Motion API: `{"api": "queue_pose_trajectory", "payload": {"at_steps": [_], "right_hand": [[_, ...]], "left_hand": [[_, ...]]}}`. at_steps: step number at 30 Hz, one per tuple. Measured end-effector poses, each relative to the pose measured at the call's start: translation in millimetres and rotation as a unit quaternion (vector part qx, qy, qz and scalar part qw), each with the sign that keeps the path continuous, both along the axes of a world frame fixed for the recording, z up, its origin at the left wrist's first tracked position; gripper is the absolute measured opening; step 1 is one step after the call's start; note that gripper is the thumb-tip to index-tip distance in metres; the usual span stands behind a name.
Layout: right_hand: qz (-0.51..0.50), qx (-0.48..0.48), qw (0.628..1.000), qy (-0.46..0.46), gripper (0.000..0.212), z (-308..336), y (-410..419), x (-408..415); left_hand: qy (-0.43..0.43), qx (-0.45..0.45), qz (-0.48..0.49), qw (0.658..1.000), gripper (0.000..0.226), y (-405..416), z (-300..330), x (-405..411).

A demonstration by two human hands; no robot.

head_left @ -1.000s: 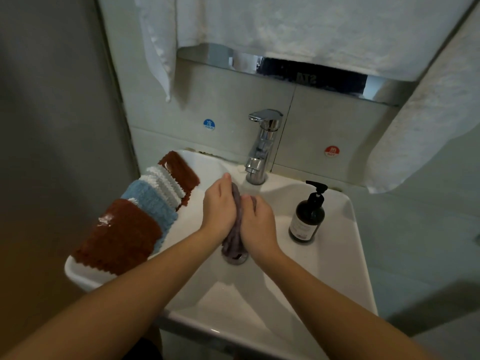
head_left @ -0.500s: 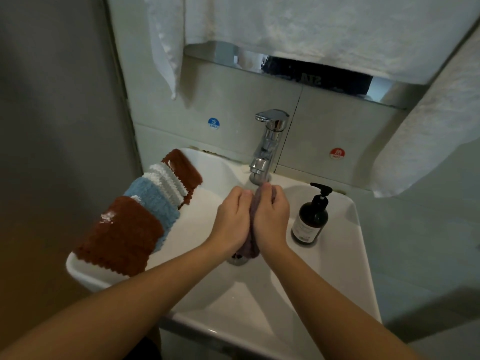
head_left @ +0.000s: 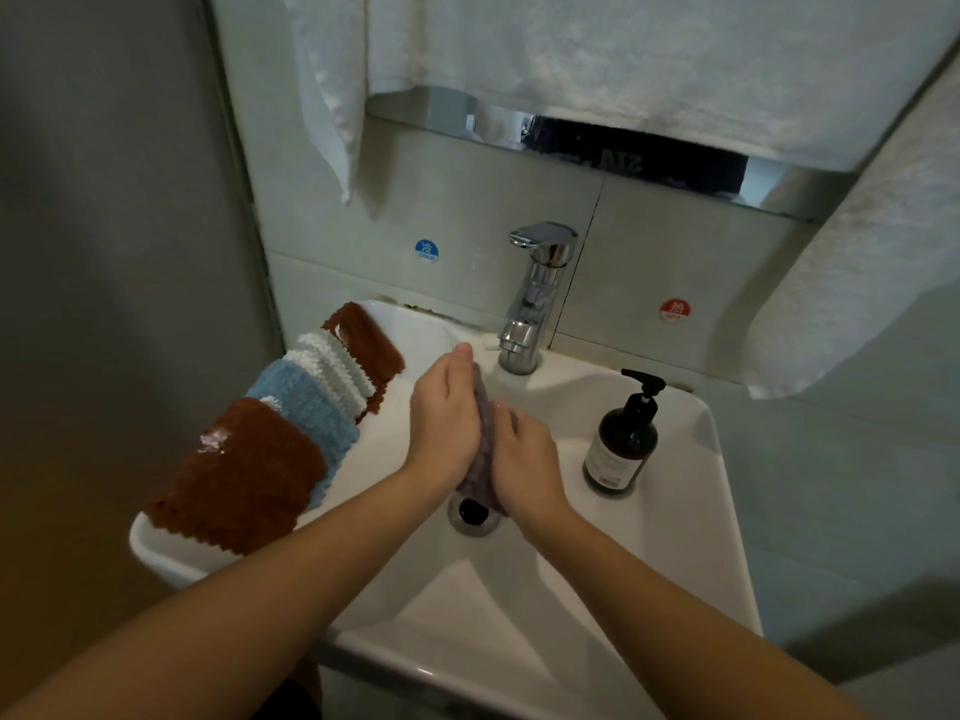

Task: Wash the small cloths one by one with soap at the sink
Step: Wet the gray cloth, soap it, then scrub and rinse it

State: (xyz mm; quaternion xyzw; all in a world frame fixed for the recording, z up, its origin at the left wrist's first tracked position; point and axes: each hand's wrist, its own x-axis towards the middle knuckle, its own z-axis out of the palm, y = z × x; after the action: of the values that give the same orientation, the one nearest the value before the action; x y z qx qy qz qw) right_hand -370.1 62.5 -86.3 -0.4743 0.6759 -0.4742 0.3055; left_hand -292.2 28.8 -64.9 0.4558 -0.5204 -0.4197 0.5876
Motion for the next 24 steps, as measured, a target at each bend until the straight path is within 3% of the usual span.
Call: {"api": "queue_pose_trajectory", "payload": {"at_steps": [2, 5, 7, 10, 13, 15, 17, 20, 24], "right_hand": [[0.018, -0.059, 0.998, -0.025, 0.037, 4.7, 5.5, 5.5], [-0.055, -0.157, 0.985, -0.048, 0.032, 18.1, -3.0, 1.3], [-0.082, -0.129, 0.988, -0.035, 0.032, 16.1, -6.2, -3.5], [-0.011, -0.02, 1.0, 0.004, 0.038, 5.8, 1.5, 0.6], [0.022, -0.084, 0.996, 0.01, 0.039, 13.6, 6.6, 2.3], [-0.04, -0.14, 0.989, -0.013, 0.036, 17.2, 0.6, -3.7], [-0.077, -0.109, 0.991, -0.012, 0.034, 13.4, -4.2, -8.0], [-0.019, -0.035, 0.999, 0.02, 0.035, 4.7, 0.5, -1.6], [-0.058, -0.147, 0.986, -0.044, 0.029, 21.1, 3.2, -2.9]], "left_hand": [[-0.006, 0.026, 0.018, 0.999, 0.047, -4.8, -4.5, 2.0], [-0.063, 0.091, -0.069, 0.992, 0.054, 5.3, -14.3, -3.3], [-0.058, 0.071, -0.084, 0.992, 0.049, 12.7, -14.0, -4.6], [-0.055, 0.021, -0.003, 0.998, 0.045, 4.9, -8.0, 1.7], [-0.076, 0.05, -0.012, 0.996, 0.043, -1.2, -12.7, 5.1], [-0.104, 0.048, -0.073, 0.991, 0.04, 8.4, -16.7, 1.1], [-0.111, -0.002, -0.097, 0.989, 0.037, 15.6, -13.5, -0.6], [-0.103, -0.032, -0.031, 0.994, 0.04, 6.9, -1.9, 2.9], [-0.133, -0.01, -0.061, 0.989, 0.039, 7.5, -4.1, 0.3]]}}
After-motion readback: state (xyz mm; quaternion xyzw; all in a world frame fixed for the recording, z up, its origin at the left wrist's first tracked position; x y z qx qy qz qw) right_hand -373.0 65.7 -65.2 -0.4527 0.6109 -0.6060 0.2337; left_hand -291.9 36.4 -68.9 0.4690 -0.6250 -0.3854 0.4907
